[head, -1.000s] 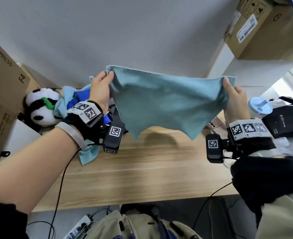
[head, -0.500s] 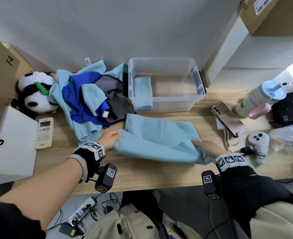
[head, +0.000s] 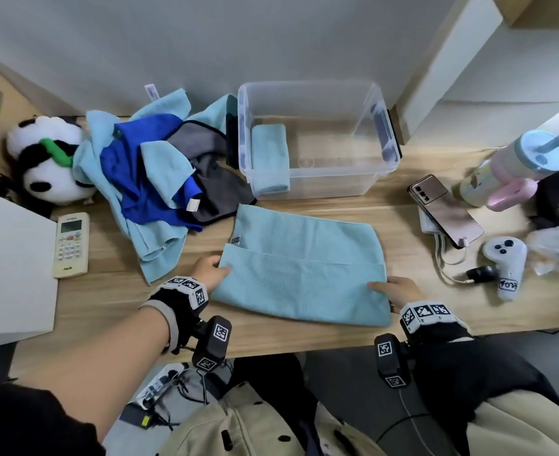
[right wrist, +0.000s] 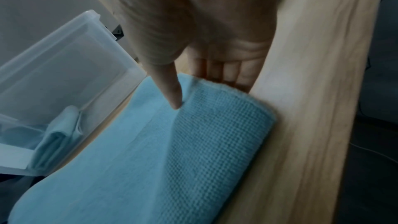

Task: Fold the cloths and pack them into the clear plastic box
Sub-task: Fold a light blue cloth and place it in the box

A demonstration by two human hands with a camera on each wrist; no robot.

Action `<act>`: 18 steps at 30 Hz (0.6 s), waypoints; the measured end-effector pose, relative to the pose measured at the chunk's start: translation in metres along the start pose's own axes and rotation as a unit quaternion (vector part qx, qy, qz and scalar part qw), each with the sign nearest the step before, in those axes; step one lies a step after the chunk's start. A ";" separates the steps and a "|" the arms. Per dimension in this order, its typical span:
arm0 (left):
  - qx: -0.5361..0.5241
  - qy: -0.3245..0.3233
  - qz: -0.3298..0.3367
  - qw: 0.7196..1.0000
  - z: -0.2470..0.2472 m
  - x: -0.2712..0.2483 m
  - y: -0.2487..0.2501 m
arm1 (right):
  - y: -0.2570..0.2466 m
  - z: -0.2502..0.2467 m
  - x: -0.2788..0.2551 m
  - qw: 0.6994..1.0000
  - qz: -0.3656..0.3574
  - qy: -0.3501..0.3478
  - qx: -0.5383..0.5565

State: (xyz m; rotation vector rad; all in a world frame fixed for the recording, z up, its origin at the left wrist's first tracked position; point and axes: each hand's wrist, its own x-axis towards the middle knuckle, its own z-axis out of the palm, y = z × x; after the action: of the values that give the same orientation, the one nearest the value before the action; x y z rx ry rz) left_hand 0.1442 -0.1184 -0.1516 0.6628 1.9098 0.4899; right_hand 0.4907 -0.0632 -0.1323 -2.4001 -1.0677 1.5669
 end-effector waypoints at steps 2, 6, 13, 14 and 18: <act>-0.025 0.012 0.013 1.000 0.001 0.001 0.005 | -0.001 -0.001 0.007 0.998 -0.003 0.047 -0.029; -0.021 0.002 0.005 1.000 -0.001 0.003 0.010 | -0.019 -0.007 0.014 0.991 0.003 0.122 -0.046; 0.045 -0.005 -0.005 0.999 -0.002 0.000 0.002 | -0.049 0.000 0.030 0.999 0.030 0.011 0.006; 0.051 -0.012 -0.005 0.999 -0.003 0.000 0.001 | -0.053 0.002 0.030 0.999 0.003 0.005 0.043; 0.067 -0.021 -0.009 0.997 -0.007 0.005 -0.003 | -0.057 0.003 0.032 0.979 -0.073 0.083 0.170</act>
State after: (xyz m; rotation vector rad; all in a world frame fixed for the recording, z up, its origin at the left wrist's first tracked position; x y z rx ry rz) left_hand 0.1353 -0.1183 -0.1541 0.7371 1.9181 0.3365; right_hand 0.4668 -0.0024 -0.1343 -2.1279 -0.8438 1.3482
